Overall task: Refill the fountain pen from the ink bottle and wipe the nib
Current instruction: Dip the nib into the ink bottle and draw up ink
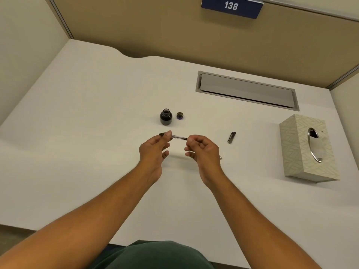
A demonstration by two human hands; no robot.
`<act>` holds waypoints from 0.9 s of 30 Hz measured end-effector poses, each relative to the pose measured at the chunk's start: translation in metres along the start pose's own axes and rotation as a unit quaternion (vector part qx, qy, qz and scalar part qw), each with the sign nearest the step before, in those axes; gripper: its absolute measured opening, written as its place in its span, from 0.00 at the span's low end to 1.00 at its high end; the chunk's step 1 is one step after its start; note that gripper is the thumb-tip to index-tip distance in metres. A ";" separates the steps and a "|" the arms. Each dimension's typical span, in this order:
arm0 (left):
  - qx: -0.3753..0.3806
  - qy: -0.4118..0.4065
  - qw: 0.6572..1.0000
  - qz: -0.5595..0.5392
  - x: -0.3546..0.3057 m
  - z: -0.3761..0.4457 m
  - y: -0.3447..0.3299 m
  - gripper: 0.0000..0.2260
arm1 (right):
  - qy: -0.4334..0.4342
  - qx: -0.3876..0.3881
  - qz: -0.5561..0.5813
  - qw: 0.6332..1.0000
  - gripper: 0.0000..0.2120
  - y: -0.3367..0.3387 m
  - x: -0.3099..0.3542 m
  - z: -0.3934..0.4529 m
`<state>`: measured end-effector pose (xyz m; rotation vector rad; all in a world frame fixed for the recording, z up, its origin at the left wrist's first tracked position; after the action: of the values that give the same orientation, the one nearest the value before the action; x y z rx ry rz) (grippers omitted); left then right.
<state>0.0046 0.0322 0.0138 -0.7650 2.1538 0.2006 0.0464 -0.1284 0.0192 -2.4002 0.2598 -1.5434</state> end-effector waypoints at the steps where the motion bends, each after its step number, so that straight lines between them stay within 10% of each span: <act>1: 0.014 0.001 1.000 0.000 -0.001 0.001 0.003 0.08 | -0.002 0.003 0.014 1.000 0.03 -0.005 0.004 0.004; 10: 0.187 -0.059 0.970 0.146 -0.039 0.031 0.037 0.07 | 0.019 0.072 -0.058 0.996 0.06 -0.056 0.046 0.063; 16: 0.238 -0.210 0.887 0.336 -0.105 0.065 0.032 0.09 | 0.047 0.134 -0.131 0.981 0.11 -0.094 0.080 0.096; 27: 0.208 -0.287 0.828 0.435 -0.160 0.137 -0.013 0.09 | 0.116 0.111 -0.204 0.966 0.10 -0.120 0.099 0.157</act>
<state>0.1780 0.1470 0.0466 0.5274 1.7028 0.3549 0.2305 -0.0232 0.0817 -2.1877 -0.3697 -1.9132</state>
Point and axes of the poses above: each hand's wrist, its own z-axis towards the middle knuckle, its own y-axis out of the back of the hand, x = y × z, the point moved 3 cm from there along z, towards the middle knuckle, and after that the axes turned 10 degrees about z, right-handed, at the moved point
